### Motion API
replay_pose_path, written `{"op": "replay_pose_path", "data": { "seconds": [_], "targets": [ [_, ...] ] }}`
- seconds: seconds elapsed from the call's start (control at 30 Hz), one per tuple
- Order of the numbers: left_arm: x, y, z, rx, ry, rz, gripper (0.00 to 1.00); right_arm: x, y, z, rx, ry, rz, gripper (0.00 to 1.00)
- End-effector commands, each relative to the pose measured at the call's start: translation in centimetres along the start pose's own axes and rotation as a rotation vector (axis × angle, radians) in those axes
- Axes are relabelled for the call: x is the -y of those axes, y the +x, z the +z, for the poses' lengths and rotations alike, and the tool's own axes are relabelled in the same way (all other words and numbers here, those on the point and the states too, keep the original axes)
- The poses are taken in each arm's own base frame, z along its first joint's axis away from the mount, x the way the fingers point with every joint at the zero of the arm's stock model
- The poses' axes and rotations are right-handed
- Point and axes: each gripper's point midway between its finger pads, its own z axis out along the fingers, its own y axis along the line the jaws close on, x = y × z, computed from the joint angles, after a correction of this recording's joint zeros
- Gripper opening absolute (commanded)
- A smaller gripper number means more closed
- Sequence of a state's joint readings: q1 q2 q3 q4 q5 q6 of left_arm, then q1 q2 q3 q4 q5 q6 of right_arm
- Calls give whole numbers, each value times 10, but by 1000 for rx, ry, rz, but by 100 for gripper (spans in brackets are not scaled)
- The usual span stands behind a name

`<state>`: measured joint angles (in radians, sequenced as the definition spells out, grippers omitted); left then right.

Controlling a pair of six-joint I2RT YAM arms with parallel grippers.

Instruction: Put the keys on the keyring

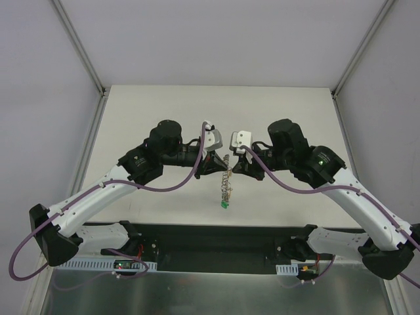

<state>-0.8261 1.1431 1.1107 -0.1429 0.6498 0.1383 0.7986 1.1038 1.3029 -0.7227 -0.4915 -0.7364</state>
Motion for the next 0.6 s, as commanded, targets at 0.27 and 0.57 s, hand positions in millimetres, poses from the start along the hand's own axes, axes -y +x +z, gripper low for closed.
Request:
{"op": "replay_pose_path", "data": {
  "seconds": [0.27,0.57],
  "targets": [
    [-5,-26,-5,53,-70,-44,0,2,-16,-8,13,36,-95,1],
    [-14,-37,-11,84,-150,-73,0,-1,-12,-5,-7,33,-104,1]
  ]
}}
